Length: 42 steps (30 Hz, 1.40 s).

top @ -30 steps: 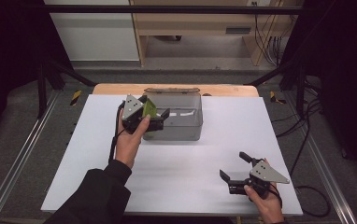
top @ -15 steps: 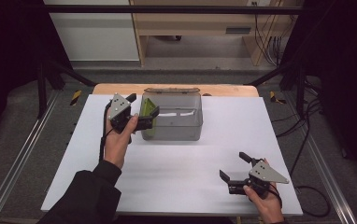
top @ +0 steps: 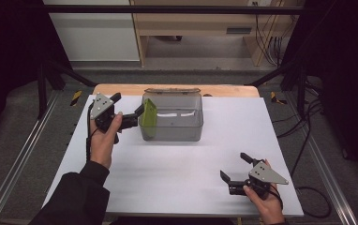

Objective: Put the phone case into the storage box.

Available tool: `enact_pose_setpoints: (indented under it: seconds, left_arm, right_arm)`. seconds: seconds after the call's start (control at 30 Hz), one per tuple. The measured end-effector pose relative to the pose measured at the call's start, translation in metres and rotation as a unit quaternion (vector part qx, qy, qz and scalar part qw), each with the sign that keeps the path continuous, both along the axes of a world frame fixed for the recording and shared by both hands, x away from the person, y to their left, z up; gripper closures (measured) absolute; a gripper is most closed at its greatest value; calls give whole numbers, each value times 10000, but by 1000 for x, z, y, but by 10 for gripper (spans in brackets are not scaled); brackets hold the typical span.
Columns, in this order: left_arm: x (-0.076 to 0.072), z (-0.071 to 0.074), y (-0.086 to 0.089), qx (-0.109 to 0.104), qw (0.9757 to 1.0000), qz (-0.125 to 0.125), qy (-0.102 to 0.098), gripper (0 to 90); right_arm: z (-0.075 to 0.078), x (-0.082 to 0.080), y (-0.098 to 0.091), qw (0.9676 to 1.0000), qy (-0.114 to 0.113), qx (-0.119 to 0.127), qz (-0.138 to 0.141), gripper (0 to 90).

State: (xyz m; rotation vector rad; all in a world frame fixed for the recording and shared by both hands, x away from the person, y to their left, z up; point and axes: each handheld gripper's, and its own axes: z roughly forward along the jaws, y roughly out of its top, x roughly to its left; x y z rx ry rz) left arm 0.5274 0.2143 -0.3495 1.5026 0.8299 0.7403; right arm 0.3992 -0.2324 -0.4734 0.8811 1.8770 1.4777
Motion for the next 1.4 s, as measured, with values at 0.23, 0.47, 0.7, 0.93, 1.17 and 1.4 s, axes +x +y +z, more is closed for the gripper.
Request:
enact_pose_setpoints:
  seconds: [0.23, 0.47, 0.7, 0.93, 1.17, 1.4]
  left_arm:
    - [-2, 2, 20, -117, 9998, 160, -2, 14]
    - [-6, 5, 34, -121, 9997, 221, -38, 16]
    - [-9, 7, 46, -116, 9995, 272, -71, 16]
    - [-12, 7, 55, -27, 9996, 255, -75, 16]
    - [-17, 5, 63, 133, 9994, 282, -138, 16]
    - [-23, 5, 74, 239, 9993, 227, -177, 16]
  right_arm:
    - [0, 0, 0, 10000, -5, -33, -9, 23]
    - [-1, 0, 1, 10000, 21, -48, -4, 23]
    - [-1, 0, 1, 10000, 31, -47, 40, 31]
    - [-1, 1, 3, 9999, 43, -64, 87, 34]
    - [-1, 0, 3, 9999, 39, -77, 72, 32]
    - [-1, 1, 4, 9999, 43, -94, 73, 31]
